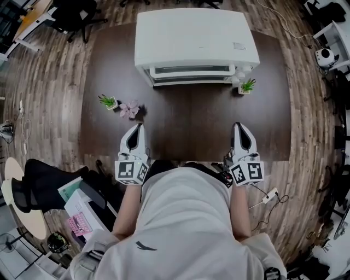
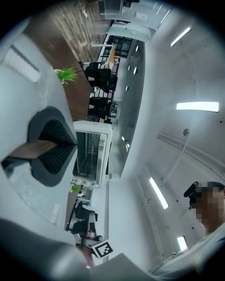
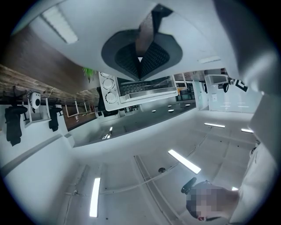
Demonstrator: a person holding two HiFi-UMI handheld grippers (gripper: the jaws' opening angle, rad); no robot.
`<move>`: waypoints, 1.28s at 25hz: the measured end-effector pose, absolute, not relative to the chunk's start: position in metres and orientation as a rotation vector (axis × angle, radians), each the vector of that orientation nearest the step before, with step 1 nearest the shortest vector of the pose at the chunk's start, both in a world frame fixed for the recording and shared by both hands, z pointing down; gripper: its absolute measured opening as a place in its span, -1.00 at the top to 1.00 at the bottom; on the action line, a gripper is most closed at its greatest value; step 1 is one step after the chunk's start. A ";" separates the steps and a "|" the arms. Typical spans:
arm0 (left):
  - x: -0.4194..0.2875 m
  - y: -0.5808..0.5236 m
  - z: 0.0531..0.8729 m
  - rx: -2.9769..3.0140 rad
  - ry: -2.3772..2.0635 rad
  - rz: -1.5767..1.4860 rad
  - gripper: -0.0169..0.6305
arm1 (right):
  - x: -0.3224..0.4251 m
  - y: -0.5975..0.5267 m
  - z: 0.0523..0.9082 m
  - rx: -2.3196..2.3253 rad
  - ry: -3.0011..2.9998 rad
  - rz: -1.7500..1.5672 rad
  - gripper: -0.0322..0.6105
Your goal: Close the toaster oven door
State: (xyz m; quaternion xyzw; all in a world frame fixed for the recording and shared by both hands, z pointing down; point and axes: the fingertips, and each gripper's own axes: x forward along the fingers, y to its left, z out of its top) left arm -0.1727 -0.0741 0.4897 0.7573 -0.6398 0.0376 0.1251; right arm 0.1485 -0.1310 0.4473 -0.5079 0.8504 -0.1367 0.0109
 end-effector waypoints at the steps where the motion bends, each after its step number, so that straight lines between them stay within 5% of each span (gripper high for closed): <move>1: -0.176 -0.070 0.492 2.184 -1.878 0.100 0.93 | 0.147 -0.131 0.446 -1.578 2.655 -0.419 0.89; 32: -0.182 -0.068 0.476 2.241 -1.902 0.124 0.93 | 0.152 -0.132 0.429 -1.569 2.630 -0.366 0.90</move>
